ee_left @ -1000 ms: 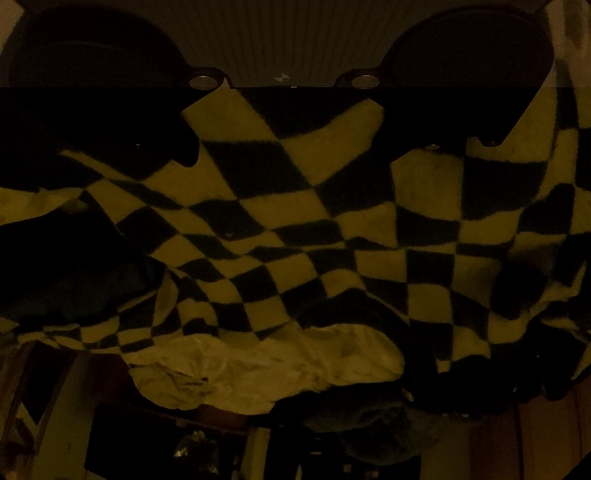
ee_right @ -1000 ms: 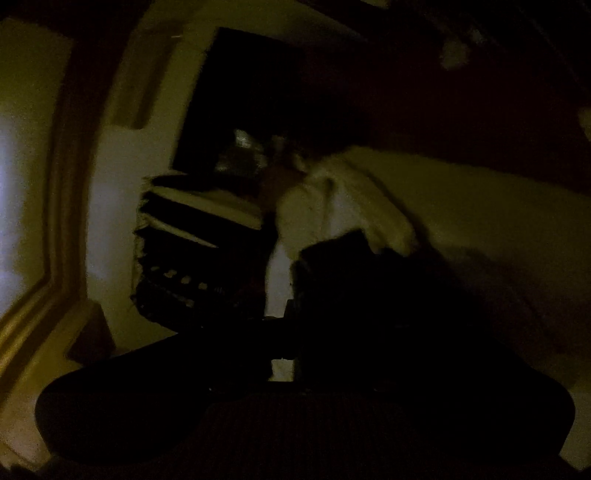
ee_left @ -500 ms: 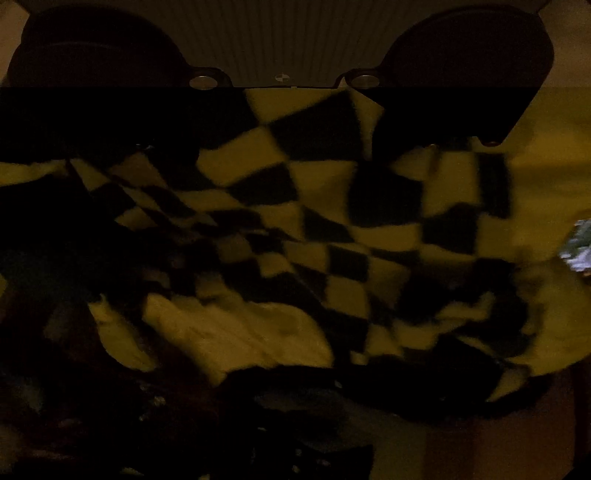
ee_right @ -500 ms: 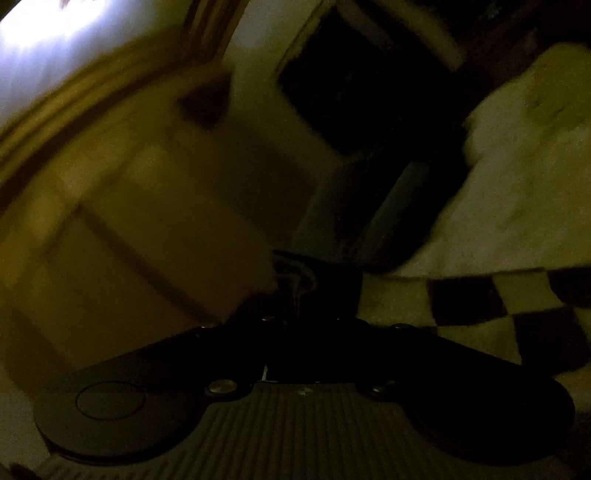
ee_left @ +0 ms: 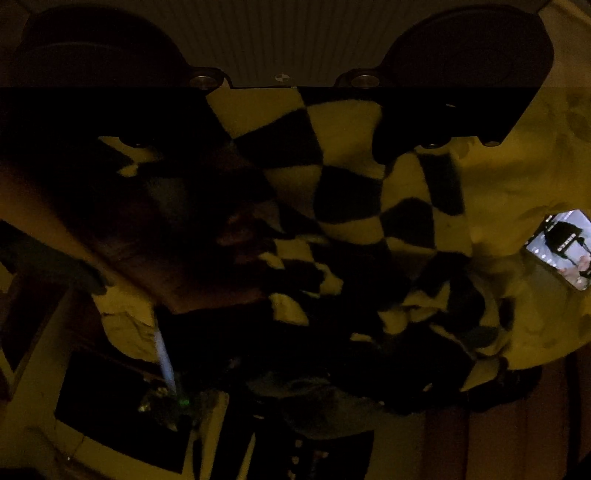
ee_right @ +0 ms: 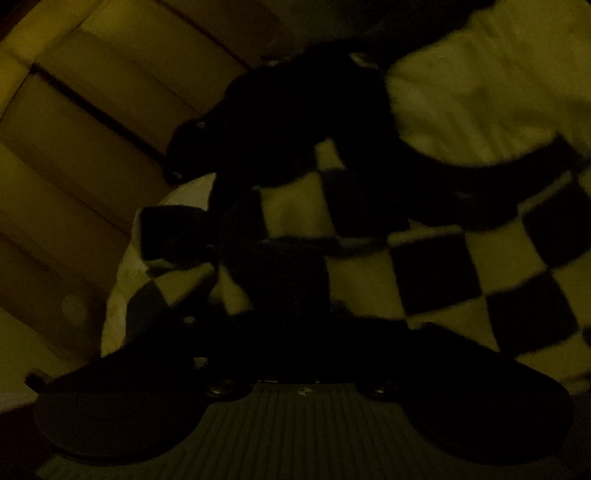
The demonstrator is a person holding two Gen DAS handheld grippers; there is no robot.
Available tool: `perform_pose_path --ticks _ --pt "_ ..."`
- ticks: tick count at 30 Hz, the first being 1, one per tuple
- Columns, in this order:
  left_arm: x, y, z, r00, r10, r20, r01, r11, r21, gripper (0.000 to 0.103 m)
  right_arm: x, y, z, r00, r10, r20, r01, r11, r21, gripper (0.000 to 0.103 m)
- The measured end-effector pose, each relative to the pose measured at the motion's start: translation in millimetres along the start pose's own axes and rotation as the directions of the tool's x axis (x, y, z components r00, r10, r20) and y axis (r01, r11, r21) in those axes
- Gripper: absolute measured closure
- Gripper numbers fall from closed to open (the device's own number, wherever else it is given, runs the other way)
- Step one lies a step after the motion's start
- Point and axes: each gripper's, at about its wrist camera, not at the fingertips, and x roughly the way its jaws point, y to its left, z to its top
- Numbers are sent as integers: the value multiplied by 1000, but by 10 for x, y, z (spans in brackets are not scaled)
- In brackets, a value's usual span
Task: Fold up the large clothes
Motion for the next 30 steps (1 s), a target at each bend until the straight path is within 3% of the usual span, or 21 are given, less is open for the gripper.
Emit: perform_pose_path --ticks 4,7,9,12,14,17,19,20,22,24,27,28,30 --pt "32 66 -9 1000 -8 -14 7 1000 -25 0 -372 -75 121 998 38 56 -37 999 -8 27" --pt "-8 95 15 1000 -17 -2 17 999 -52 0 -725 -207 267 993 0 119 0 1000 2 25" --pt "-69 105 36 999 -21 27 23 997 -80 0 -902 -333 320 989 -65 135 66 998 -8 25" --pt "-127 99 101 998 14 68 -8 996 -89 0 -1048 -539 286 966 -238 100 244 969 -47 18" --pt "-135 89 124 996 46 81 -40 996 -78 0 -1025 -715 197 948 -315 38 317 946 -69 13" --pt "-87 112 150 991 109 81 -103 992 -73 0 -991 -1079 -74 932 -360 -46 356 932 -68 13" --pt "-83 156 185 982 163 93 -159 986 -54 0 -992 -1281 -300 945 -325 -44 322 945 -65 13" --pt "-93 185 224 973 201 113 -197 979 -42 0 -1015 -1322 -372 953 -302 -14 301 951 -67 13" --pt "-151 264 350 935 300 189 -301 953 -20 0 -1061 -1338 -441 958 -284 35 285 957 -53 13" --pt "-182 369 537 876 379 298 -402 915 18 0 -1082 -1292 -452 956 -290 50 292 955 -59 13" --pt "-58 559 882 786 492 376 -553 830 70 0 -1096 -1232 -465 955 -294 51 297 949 -103 10" --pt "15 622 987 766 508 394 -582 808 89 0 -1097 -1236 -468 955 -291 52 295 950 -103 9" --pt "252 739 1205 752 529 392 -620 770 151 0 -1097 -1268 -457 958 -280 54 284 955 -90 9"
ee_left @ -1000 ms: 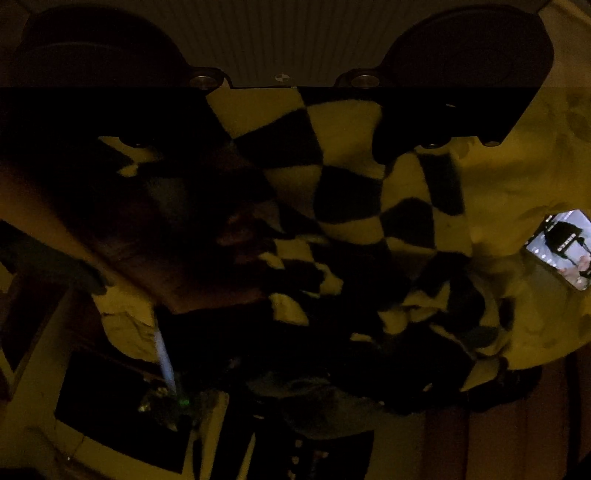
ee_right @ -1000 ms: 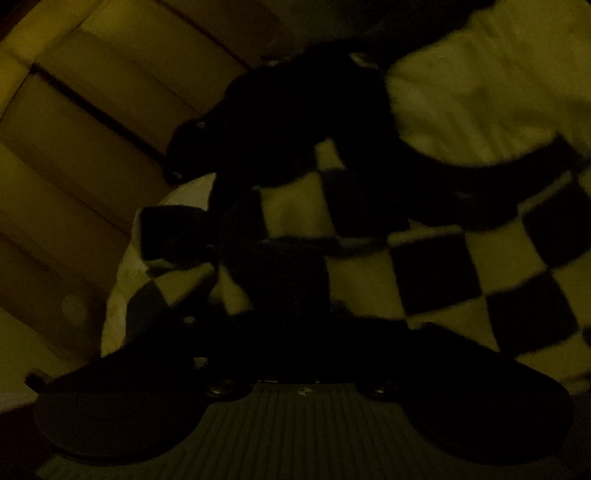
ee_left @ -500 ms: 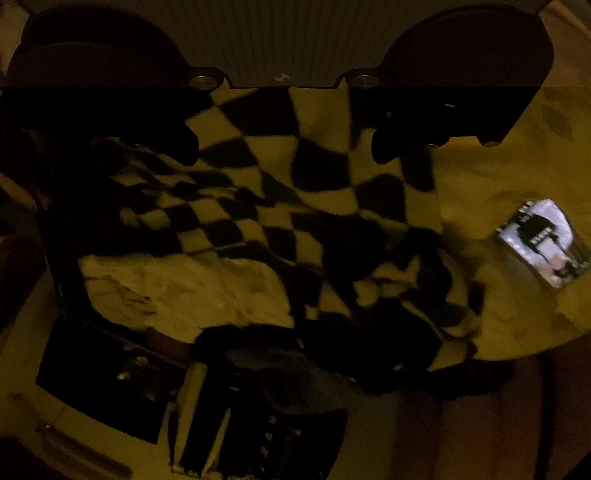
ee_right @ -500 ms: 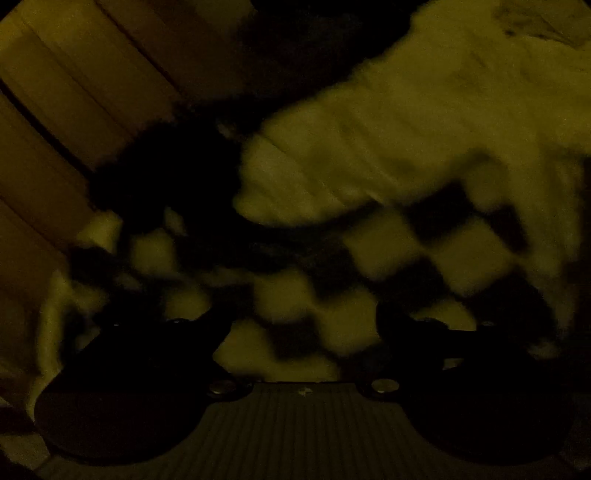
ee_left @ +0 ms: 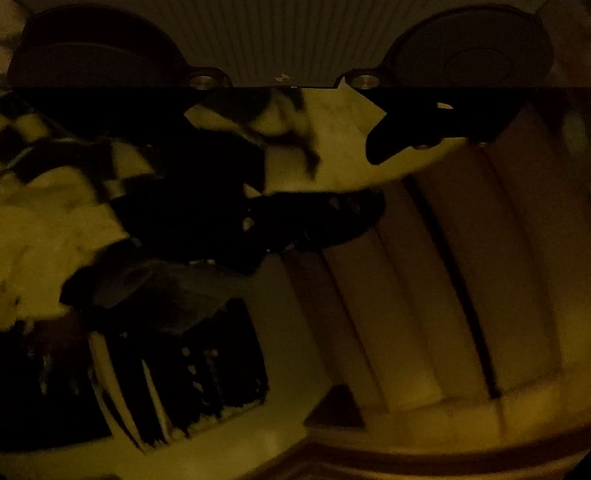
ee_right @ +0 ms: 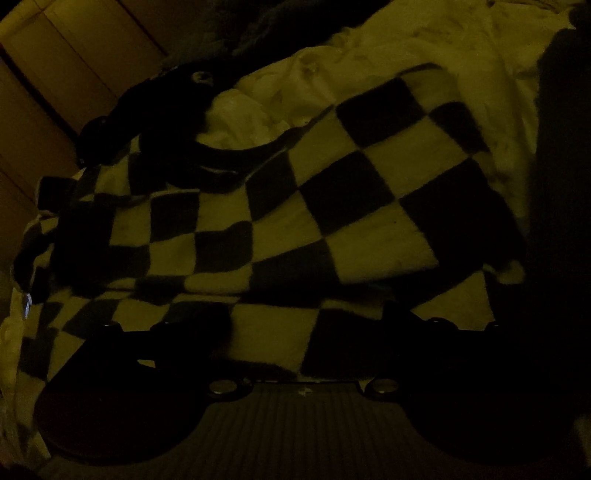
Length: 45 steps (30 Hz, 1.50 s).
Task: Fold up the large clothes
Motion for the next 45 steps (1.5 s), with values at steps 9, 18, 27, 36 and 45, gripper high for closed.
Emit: perform_pose_path --ticks 9,18,27,36,45 --pt "1216 -507 27 969 108 -222 -63 978 200 0 35 -26 2 1000 10 -5 -10 1000 7 7" --pt "770 173 431 992 -7 -126 -7 993 -114 39 62 -22 -3 1000 14 -6 -14 1000 15 7" --pt "-386 1327 960 989 124 85 -92 948 -306 39 61 -21 -2 1000 20 -3 -20 1000 21 7" --pt "-447 1392 827 996 80 28 -65 934 -352 38 36 -28 1 1000 29 11 -29 999 34 7" --pt "-489 -566 1407 937 -328 120 345 924 -168 5 -131 -79 22 995 28 96 -36 995 90 16"
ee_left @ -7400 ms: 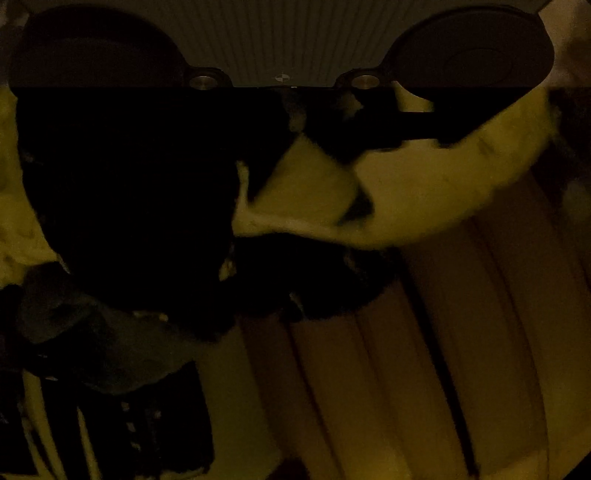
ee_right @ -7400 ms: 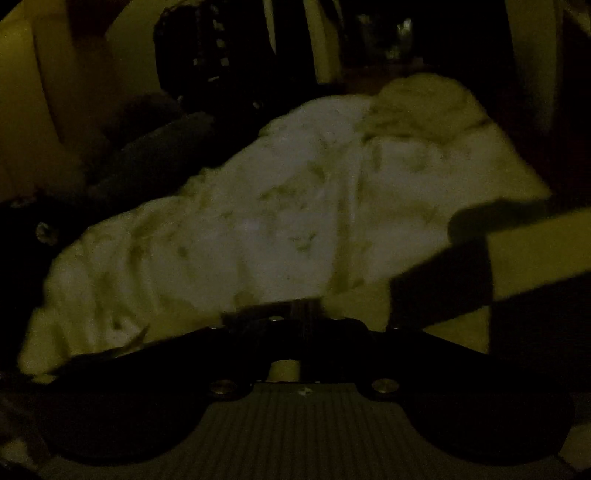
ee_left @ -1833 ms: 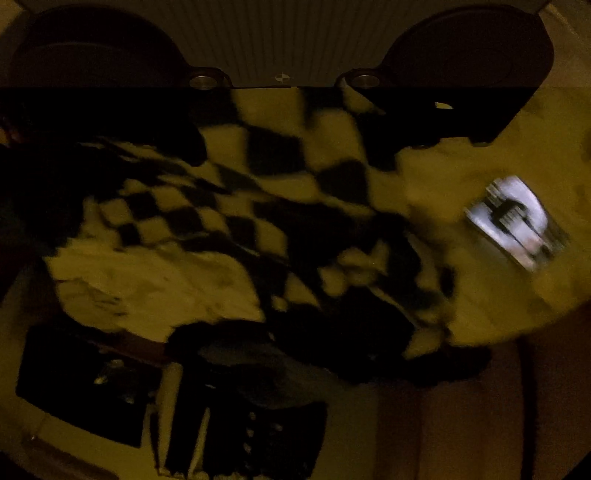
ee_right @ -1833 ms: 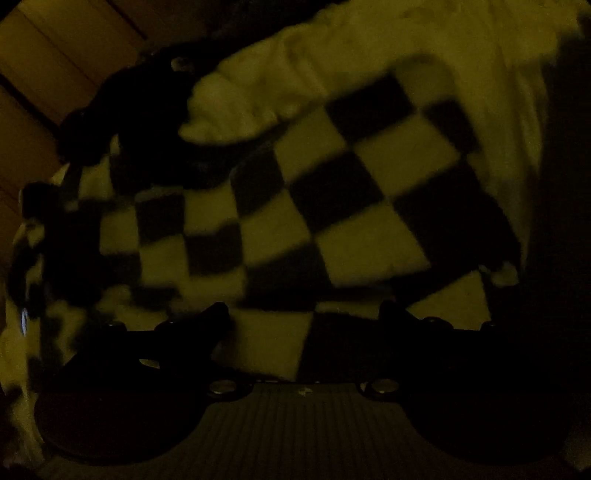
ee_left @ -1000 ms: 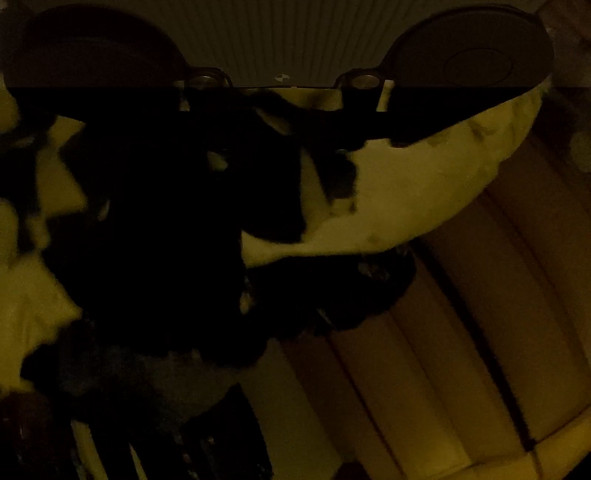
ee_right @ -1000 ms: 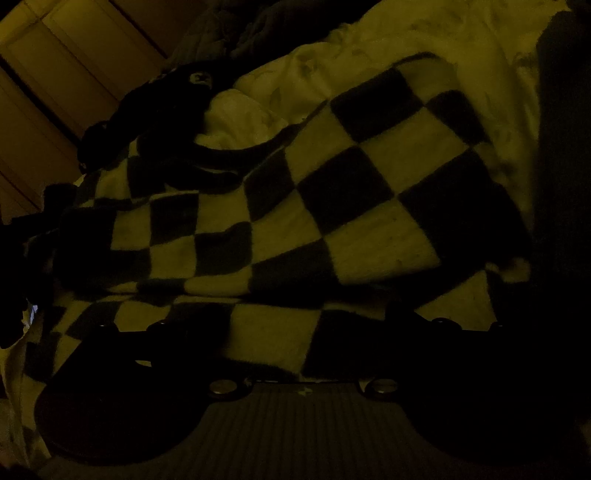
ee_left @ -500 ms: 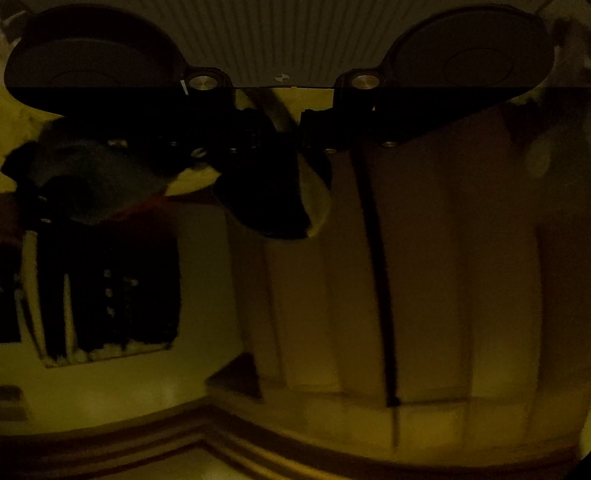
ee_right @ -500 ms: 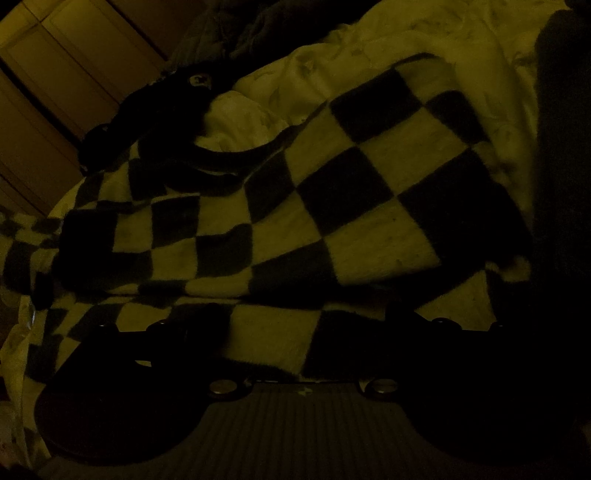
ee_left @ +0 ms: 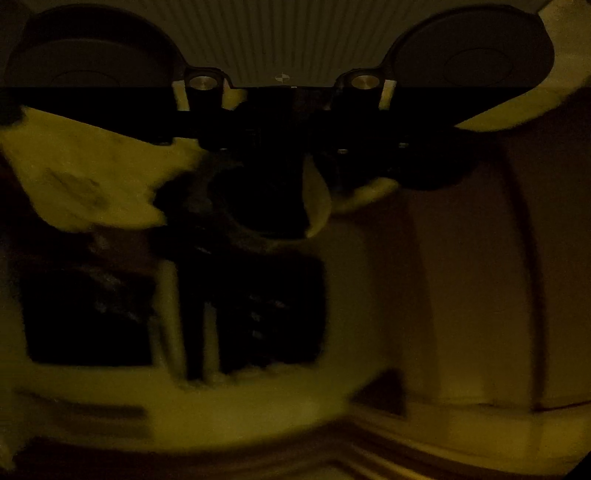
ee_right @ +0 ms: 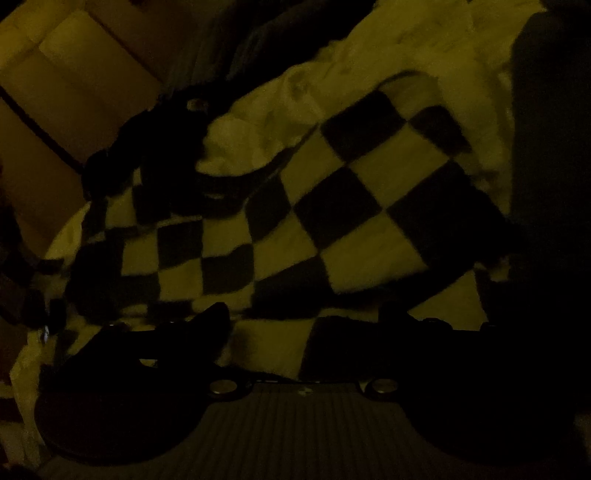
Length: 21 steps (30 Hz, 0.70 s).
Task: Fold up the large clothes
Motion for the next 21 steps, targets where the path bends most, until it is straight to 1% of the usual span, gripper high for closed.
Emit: perform_pose_path --ticks 1,2,4,5,7,8,9,10,11,12,13,14,16,17,19,21 --pt "145 -239 -106 999 -28 -25 28 1000 4 1 -55 3 18 1000 0 24 0 1000 0 17" --pt "306 -464 -226 997 -59 -56 59 998 0 0 -126 17 41 998 -4 59 4 1000 -7 17" --pt "642 -874 -535 983 -92 -159 94 996 3 0 -325 93 97 984 -56 170 66 996 -57 15" --pt "818 -1060 -705 970 -89 -226 95 995 19 0 -433 135 126 970 -85 229 107 990 -87 15" --pt "1120 -1334 -1047 937 -47 -346 71 996 59 0 -609 191 162 938 -115 326 164 978 -128 14" --pt "1191 -1409 -1206 923 -33 -382 65 995 71 0 -679 218 170 920 -137 366 202 968 -148 13" --pt "1235 -1433 -1330 912 -33 -409 68 995 72 0 -735 250 173 900 -161 406 248 954 -171 12" --pt "1272 -1417 -1410 899 -41 -435 76 995 64 0 -761 268 169 884 -178 432 279 943 -182 12" --pt "1247 -1390 -1479 888 -59 -456 89 995 45 0 -768 279 164 871 -191 452 303 934 -189 12" --pt "1115 -1327 -1536 883 -76 -463 98 995 23 0 -750 281 159 869 -193 455 310 930 -197 11" --pt "1010 -1239 -1554 883 -95 -459 107 994 -1 0 -718 294 150 873 -190 449 309 928 -208 10" --pt "903 -1135 -1544 889 -112 -443 113 993 -24 0 -680 306 140 879 -182 441 304 926 -223 10" --pt "684 -903 -1434 907 -130 -401 118 992 -54 0 -596 342 106 895 -154 418 281 923 -263 9" --pt "548 -764 -1391 919 -127 -374 112 992 -62 0 -563 354 95 903 -141 405 269 922 -279 10" --pt "385 -591 -1338 936 -98 -338 85 995 -51 0 -492 414 67 921 -105 376 234 919 -316 10" --pt "188 -319 -1338 946 -27 -322 19 999 -28 0 -451 475 45 938 -59 342 185 918 -350 10"
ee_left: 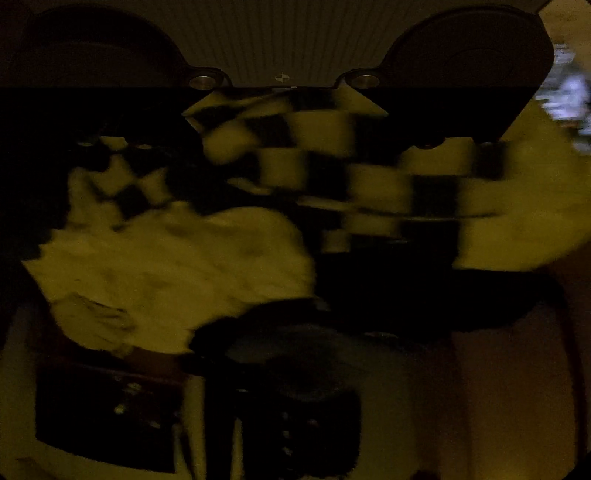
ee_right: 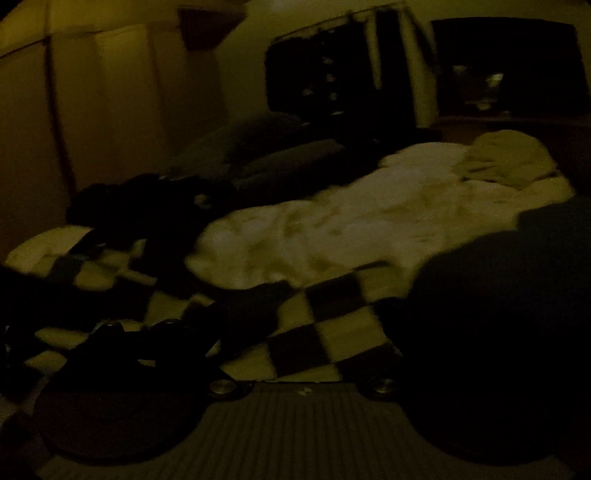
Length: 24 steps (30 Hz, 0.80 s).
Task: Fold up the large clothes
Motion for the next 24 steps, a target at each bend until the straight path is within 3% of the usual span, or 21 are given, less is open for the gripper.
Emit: perform_pose_path --ticks 3,9,14,16,17,20,22,24 --pt "-201 347 -195 993 113 -24 -113 993 -24 0 32 84 -32 997 65 -49 -65 998 -3 10" --pt "-414 431 -625 996 24 -84 -29 998 -64 0 82 235 -111 987 56 -151 -63 997 -43 10" --pt "-570 92 -818 999 -41 -8 41 999 -17 0 -149 443 18 986 64 -155 -82 991 -108 8" --pt "-526 -92 -923 996 -83 34 82 997 13 0 -262 566 43 987 79 -140 -100 983 -154 2" --pt "-455 -170 -980 995 -89 43 88 996 31 0 -299 621 28 988 79 -133 -103 978 -181 1" --pt "-150 -429 -1229 997 -19 72 12 995 102 0 -231 683 -68 987 49 -155 -81 974 -210 1" --pt "-88 -462 -1204 1000 -22 14 20 992 125 0 -109 640 -162 975 22 -221 -64 981 -182 1" --pt "-127 -403 -1231 999 -43 21 40 992 118 0 -23 562 -244 963 16 -270 -53 990 -130 1"
